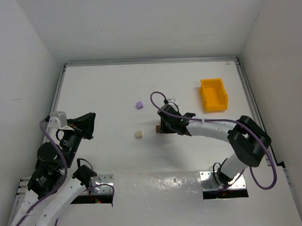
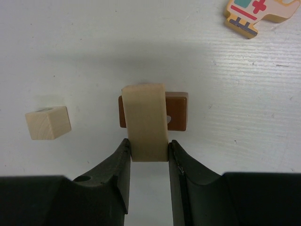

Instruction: Build the wood block tower

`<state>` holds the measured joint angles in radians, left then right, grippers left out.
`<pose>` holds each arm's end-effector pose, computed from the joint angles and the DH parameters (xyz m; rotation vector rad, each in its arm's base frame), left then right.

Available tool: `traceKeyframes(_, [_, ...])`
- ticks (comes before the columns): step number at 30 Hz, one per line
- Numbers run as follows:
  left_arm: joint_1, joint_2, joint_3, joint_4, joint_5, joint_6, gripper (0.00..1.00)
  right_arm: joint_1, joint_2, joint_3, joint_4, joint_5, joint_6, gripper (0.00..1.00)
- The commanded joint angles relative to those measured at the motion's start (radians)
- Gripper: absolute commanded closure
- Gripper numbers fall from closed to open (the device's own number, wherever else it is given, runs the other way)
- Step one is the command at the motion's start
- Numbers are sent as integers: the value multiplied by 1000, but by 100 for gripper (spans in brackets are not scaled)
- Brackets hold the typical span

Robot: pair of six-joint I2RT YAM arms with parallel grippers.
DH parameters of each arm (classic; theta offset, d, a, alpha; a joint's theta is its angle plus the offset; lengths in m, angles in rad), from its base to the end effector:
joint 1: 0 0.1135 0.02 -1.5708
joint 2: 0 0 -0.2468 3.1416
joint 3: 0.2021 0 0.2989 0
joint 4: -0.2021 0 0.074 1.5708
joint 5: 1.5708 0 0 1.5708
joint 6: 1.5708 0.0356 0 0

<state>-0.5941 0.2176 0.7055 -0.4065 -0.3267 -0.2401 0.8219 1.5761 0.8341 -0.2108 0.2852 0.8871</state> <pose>0.1033 -0.0560 0.3658 0.0001 1.5086 -0.4289 0.2391 0.2425 0.1185 0.1963 2.4983 0.3667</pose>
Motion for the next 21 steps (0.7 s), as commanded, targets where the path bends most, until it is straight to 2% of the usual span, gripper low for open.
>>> traceKeyframes(1, [-13, -6, 0, 17, -5, 12, 88, 8, 10, 49, 27, 19, 9, 79])
traceKeyframes(21, [-18, -11, 0, 15, -5, 10, 88, 8, 27, 31, 30, 14, 21, 76])
